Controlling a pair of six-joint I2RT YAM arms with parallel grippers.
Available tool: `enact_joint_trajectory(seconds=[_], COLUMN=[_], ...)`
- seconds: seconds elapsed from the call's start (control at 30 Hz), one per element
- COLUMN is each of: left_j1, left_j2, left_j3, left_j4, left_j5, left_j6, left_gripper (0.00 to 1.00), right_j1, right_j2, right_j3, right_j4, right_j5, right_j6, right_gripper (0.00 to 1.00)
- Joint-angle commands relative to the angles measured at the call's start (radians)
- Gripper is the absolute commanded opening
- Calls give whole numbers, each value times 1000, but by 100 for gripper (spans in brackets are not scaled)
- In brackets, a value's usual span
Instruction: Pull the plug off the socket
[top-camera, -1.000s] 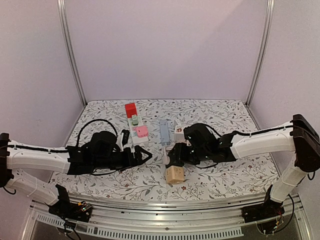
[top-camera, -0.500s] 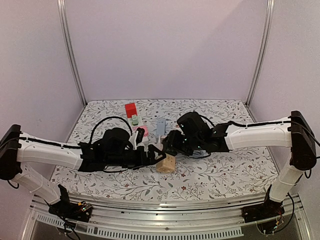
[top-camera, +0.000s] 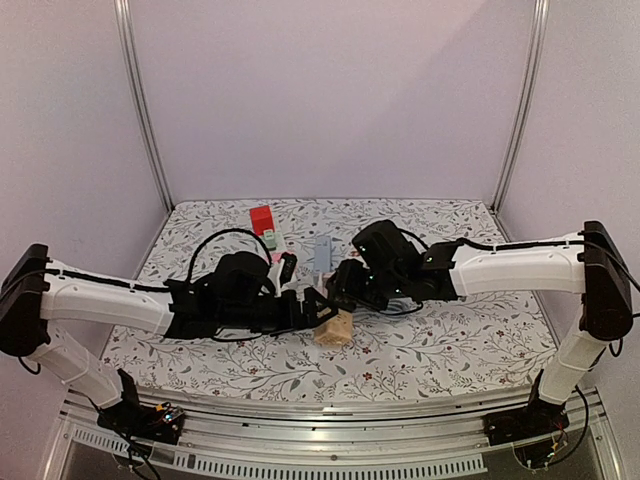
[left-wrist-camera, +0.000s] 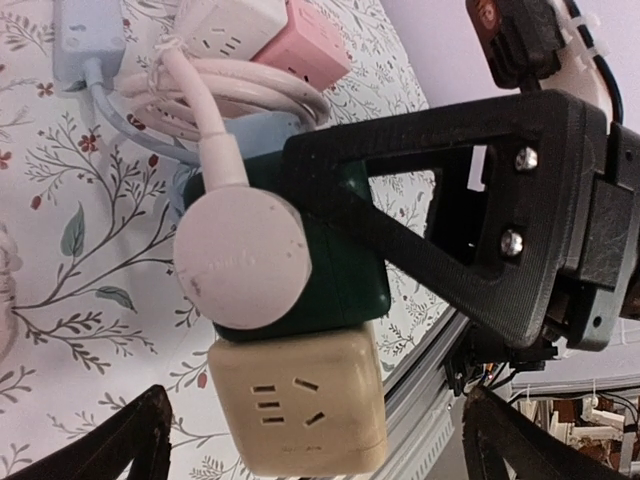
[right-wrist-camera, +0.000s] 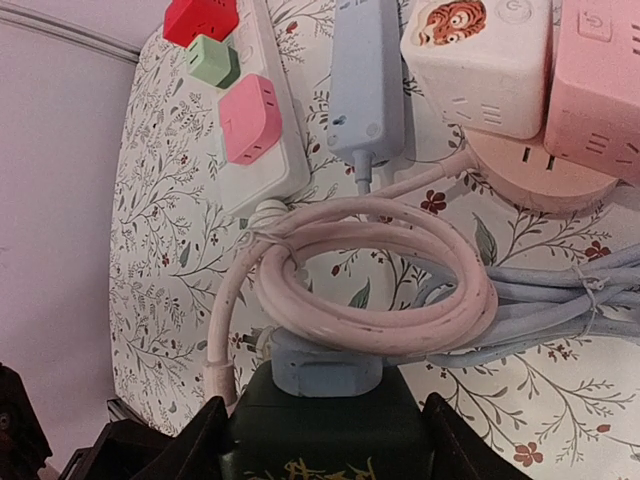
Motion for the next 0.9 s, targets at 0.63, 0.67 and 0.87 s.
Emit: enact_joint_trajectory(seconds=[0.63,0.67,0.87], left_j1=[-26,-27,-27], left_j2=[122,124,126], left_j3=[98,100,97], left_j4=[-60,-60,-51], left_j5=[31,31,30], left_j6=[24,21,17], left_gripper=[84,84,75], right_j1=[5,4,5], right_j2=[-85,-88,-92], right_j3=[89,87,87], right_j4=[70,71,71], right_j5=[61,64,72], right_j6=[31,31,26], right_gripper=[25,25,24])
